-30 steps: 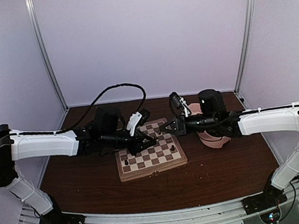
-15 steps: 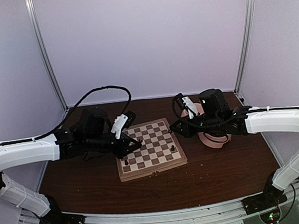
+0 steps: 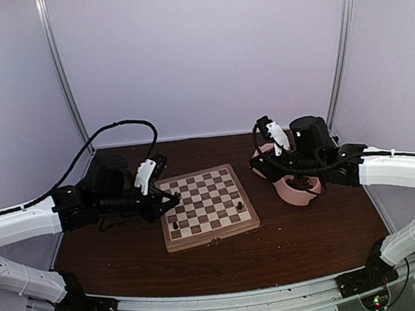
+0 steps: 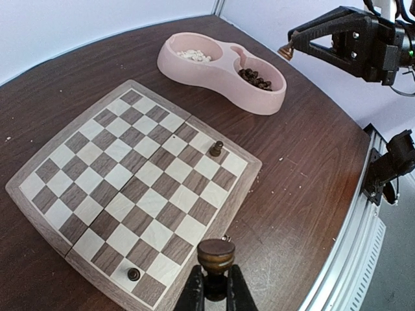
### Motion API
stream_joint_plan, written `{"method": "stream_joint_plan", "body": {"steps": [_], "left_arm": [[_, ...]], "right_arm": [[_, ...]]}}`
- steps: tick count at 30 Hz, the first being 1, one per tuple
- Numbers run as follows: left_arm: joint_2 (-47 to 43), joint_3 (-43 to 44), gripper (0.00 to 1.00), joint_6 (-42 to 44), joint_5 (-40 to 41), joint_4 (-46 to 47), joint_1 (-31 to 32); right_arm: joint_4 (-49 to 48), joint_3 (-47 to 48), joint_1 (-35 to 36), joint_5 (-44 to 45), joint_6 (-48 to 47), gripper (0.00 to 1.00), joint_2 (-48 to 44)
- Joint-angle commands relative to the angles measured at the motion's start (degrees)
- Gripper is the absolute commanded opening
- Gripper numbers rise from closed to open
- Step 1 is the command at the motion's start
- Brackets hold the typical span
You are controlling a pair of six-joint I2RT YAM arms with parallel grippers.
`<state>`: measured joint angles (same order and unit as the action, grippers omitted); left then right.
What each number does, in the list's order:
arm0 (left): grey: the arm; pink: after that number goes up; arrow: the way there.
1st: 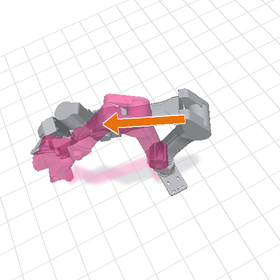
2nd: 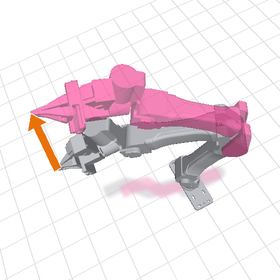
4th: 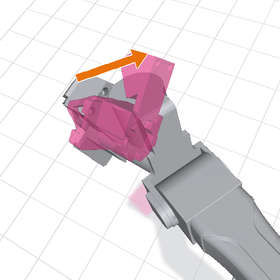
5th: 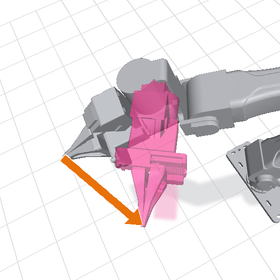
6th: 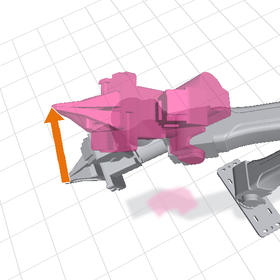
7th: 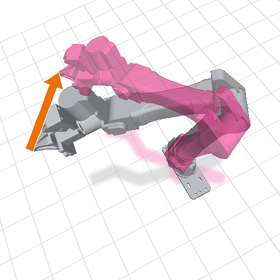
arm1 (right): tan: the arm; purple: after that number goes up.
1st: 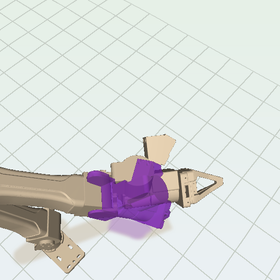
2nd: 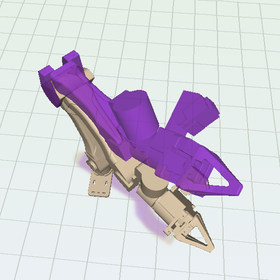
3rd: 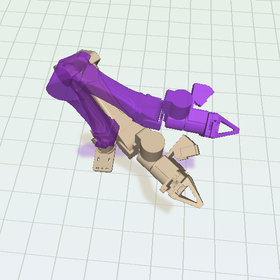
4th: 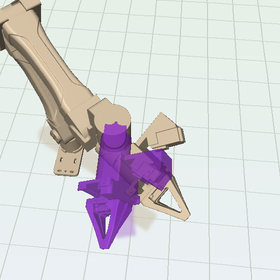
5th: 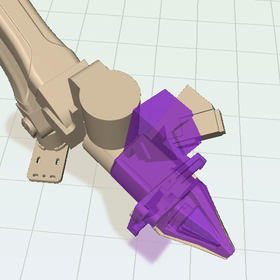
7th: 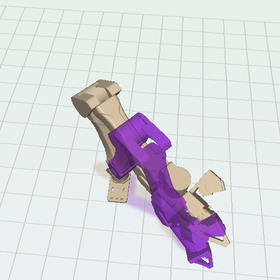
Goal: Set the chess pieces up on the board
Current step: Place the knight at b8.
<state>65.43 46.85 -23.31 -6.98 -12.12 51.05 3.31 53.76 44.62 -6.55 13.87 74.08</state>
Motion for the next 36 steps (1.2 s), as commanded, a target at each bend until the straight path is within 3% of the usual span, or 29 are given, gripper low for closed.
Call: {"method": "stream_joint_plan", "body": {"steps": [1, 7, 12, 21, 28, 36], "left_arm": [[-0.71, 0.90, 0.02, -3.19, 1.12, 0.88, -0.33], [-3.01, 0.67, 0.02, -3.89, 1.81, 0.37, -0.33], [-4.55, -0.15, 0.02, -5.02, 1.46, 0.44, -0.33], [-3.30, 0.13, 0.02, -4.51, 0.52, 1.25, -0.33], [0.88, 1.93, 0.02, -4.18, -1.13, 0.33, -0.33], [2.26, 2.95, 0.02, -5.26, -0.95, 0.93, -0.34]], "right_arm": [[5.44, 0.37, 0.19, 5.68, -0.31, 0.04, -3.03], [6.23, -3.38, 0.20, 9.46, 2.20, 0.05, -7.41], [6.40, -4.80, 0.20, 11.66, 3.15, 0.00, -8.54], [6.88, -7.34, 0.25, 4.72, 2.71, 0.00, -6.96], [-2.85, -16.79, 1.61, 2.45, -1.01, 0.00, -5.66], [-13.60, -18.67, 5.86, 0.39, -5.07, 0.00, 2.24]]}}
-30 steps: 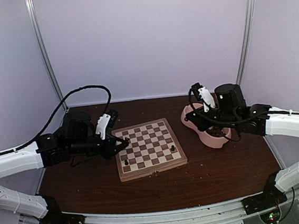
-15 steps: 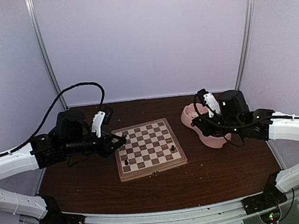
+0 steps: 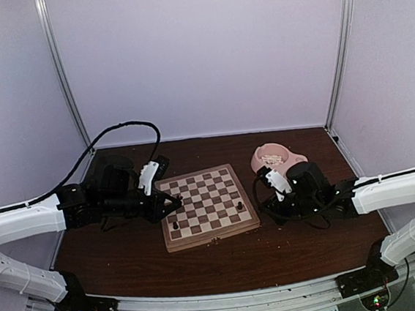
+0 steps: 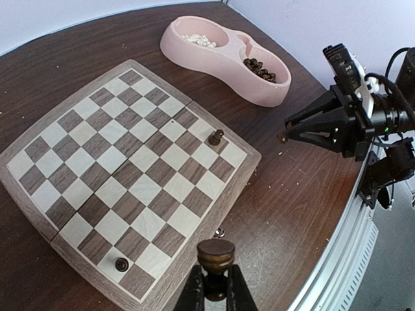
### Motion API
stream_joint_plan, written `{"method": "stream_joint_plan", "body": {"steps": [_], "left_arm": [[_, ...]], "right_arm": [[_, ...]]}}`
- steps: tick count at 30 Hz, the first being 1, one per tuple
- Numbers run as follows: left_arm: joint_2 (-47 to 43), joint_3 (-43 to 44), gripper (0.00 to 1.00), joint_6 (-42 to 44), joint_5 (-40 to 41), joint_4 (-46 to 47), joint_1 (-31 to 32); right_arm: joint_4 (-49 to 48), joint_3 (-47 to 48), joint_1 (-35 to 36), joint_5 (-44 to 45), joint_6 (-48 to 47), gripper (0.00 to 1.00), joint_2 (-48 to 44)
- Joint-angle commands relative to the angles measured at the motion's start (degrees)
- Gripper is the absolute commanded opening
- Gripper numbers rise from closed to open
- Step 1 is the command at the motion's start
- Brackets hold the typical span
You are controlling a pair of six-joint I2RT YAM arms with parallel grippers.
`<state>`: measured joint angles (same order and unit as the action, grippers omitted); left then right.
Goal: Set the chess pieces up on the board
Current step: Place the knight at b8.
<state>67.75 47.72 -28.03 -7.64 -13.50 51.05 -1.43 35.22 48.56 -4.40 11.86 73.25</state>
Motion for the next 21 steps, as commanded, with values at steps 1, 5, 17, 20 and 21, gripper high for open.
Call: {"method": "stream_joint_plan", "body": {"steps": [1, 5, 17, 20, 21], "left_arm": [[-0.06, 2.05, 0.02, -0.72, -0.26, 2.45, -0.33], [-0.10, 1.94, 0.02, -1.06, -0.19, 2.47, -0.33], [-3.61, -0.06, 0.02, -0.91, 0.96, 0.70, -0.33], [-4.43, -0.80, 0.02, -1.07, 0.68, 0.69, -0.33], [-4.81, -0.91, 0.02, -1.00, 0.68, 0.60, -0.33]], "right_arm": [[-10.20, -0.11, 2.35, -2.25, -3.53, 0.00, 4.37], [-14.14, 0.43, 3.43, -3.25, -5.75, 0.00, 9.22], [-16.17, 4.61, 3.74, 1.75, -6.79, 0.00, 19.03], [-15.18, 5.80, 3.74, 3.44, -7.62, 0.00, 20.28], [-14.92, 6.16, 3.74, 3.99, -7.91, 0.00, 20.70]]}}
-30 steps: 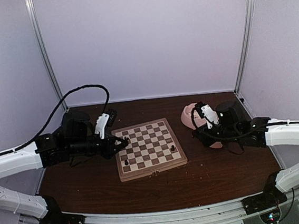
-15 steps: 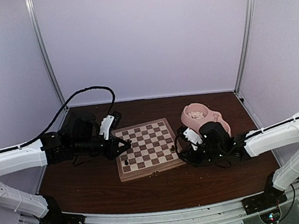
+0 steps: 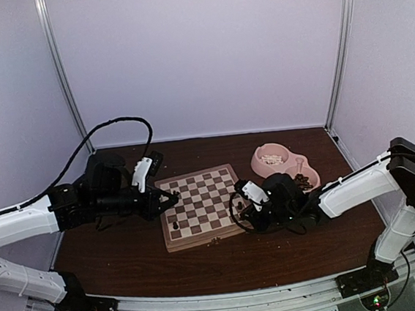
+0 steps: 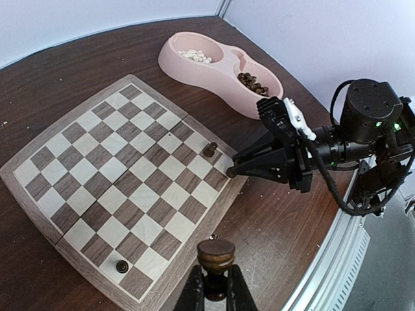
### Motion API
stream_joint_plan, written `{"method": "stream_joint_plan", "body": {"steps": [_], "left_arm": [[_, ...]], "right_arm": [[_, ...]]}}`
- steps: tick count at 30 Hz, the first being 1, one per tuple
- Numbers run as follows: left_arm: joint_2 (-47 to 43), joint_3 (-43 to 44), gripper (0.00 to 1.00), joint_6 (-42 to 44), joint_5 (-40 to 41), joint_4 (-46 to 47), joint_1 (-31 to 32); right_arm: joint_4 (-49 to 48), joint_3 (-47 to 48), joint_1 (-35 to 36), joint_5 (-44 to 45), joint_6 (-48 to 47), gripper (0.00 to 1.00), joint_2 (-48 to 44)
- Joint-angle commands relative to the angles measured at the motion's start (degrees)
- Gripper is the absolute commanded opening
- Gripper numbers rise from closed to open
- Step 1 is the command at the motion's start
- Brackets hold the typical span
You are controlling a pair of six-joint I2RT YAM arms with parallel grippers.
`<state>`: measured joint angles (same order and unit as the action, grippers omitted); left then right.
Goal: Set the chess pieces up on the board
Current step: Place the knight at b8.
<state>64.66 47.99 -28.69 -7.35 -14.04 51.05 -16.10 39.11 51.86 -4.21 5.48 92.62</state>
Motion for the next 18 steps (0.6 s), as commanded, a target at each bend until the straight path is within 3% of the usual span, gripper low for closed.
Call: {"method": "stream_joint_plan", "body": {"steps": [1, 7, 18], "left_arm": [[-2.06, -1.41, 0.02, -0.32, 0.52, 1.13, -0.33], [-3.29, -1.37, 0.02, 0.42, 1.81, 0.05, -0.33], [-2.85, -1.12, 0.02, 1.06, 2.30, -0.25, -0.33]], "right_arm": [[0.13, 2.67, 0.44, 3.92, -1.78, 0.00, 1.60], [2.45, 3.92, 0.44, 8.30, -2.80, 0.00, 1.69], [3.53, 3.72, 0.44, 6.94, -3.74, 0.03, 2.23]]}}
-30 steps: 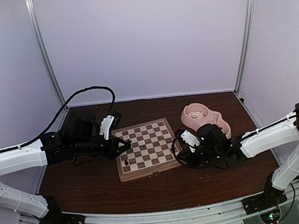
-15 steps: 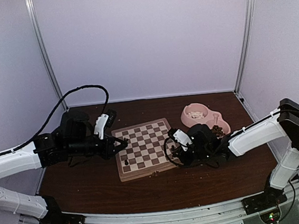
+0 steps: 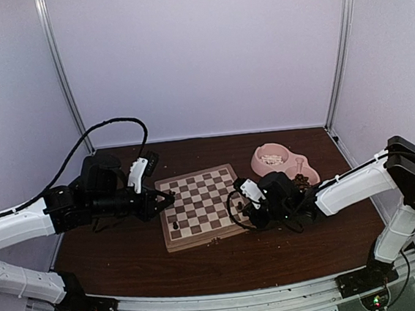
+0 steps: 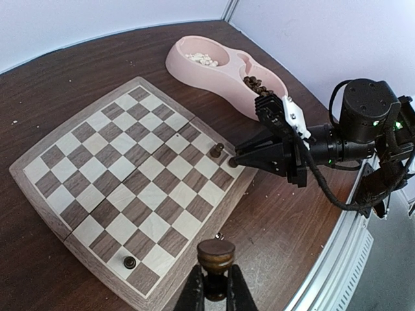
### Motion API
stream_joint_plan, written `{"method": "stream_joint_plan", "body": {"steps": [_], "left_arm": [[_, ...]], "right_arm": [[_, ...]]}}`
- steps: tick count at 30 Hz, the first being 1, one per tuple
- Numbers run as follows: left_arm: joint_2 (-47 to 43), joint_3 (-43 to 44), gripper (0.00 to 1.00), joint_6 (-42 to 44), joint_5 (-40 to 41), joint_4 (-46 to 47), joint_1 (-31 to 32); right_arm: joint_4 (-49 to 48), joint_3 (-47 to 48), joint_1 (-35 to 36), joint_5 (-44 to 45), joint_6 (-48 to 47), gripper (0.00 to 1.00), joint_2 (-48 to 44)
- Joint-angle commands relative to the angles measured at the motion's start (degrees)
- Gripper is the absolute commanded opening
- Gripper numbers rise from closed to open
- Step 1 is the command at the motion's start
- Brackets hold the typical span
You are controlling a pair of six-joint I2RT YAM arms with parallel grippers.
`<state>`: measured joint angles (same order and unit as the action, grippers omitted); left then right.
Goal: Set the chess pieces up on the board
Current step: Place the knight at b8.
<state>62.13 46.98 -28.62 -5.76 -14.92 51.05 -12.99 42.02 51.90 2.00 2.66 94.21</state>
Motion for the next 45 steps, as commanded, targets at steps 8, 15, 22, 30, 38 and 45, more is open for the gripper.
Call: {"method": "stream_joint_plan", "body": {"steps": [8, 15, 22, 30, 38, 45], "left_arm": [[0.22, 0.39, 0.02, 1.21, 0.54, 0.37, -0.33], [-0.05, 0.38, 0.02, 0.68, 0.36, 0.16, -0.33], [0.55, 0.22, 0.02, 0.17, 0.35, 0.67, -0.33], [1.25, 0.74, 0.02, 0.07, -0.01, 0.53, -0.34], [1.95, 0.88, 0.03, 0.00, -0.03, 0.02, -0.33], [7.06, 3.79, 0.03, 1.28, -0.07, -2.11, -0.33]], "right_arm": [[0.26, 0.69, 0.40, 0.20, -0.94, 0.03, 0.67], [0.01, 0.35, 0.40, -0.68, -0.95, 0.03, 0.63], [0.26, 0.26, 0.40, -1.90, -0.77, 0.04, 0.78], [0.43, 0.32, 0.42, -1.40, -1.20, 0.15, 0.63], [1.58, 1.27, 0.33, -0.96, -0.89, 0.46, -3.24], [6.09, 2.68, 0.23, -0.10, -4.38, 0.52, -10.66]]}}
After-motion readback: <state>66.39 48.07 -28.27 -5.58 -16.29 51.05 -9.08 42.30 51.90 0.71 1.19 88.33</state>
